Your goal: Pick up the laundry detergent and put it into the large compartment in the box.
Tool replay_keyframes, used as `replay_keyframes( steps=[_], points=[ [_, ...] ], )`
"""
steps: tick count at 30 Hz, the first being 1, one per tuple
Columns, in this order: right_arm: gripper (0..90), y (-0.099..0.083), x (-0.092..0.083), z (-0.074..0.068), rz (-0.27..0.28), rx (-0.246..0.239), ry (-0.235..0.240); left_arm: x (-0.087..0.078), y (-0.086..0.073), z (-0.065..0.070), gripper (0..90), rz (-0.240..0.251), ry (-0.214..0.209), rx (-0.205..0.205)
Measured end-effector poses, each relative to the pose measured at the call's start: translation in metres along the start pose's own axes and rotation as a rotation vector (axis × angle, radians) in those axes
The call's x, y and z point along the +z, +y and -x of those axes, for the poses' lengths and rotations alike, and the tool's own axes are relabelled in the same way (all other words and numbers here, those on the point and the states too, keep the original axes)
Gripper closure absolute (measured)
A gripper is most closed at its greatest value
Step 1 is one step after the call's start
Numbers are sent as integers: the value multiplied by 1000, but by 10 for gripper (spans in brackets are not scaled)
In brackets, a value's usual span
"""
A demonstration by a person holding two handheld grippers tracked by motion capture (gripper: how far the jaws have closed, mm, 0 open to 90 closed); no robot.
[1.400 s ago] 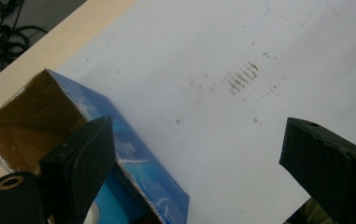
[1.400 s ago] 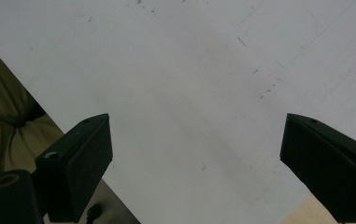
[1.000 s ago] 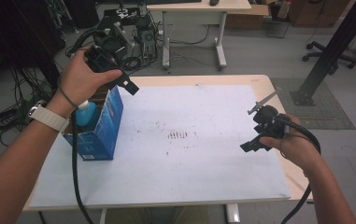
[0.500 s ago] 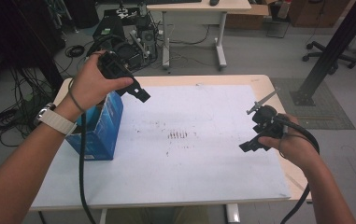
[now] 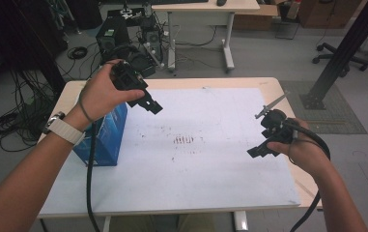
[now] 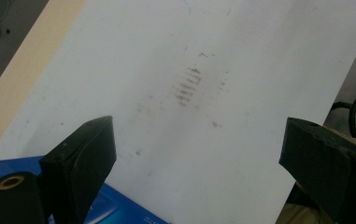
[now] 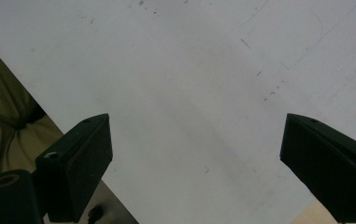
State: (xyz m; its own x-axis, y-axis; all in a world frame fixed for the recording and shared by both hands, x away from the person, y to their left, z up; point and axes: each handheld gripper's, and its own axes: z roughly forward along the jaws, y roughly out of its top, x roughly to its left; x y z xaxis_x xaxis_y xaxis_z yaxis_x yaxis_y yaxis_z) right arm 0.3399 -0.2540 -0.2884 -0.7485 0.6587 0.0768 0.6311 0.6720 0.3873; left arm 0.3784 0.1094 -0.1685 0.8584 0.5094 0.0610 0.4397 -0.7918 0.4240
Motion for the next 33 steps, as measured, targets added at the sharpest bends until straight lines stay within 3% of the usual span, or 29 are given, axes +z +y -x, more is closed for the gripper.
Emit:
replay_keyframes(
  steps=[10,33],
  points=[
    [94,4,2,3,-2,0,3,16,-3,3,109,-14,-13,15],
    [94,1,3,1,3,-1,3,17,-4,2,108,-9,-16,11]
  ],
)
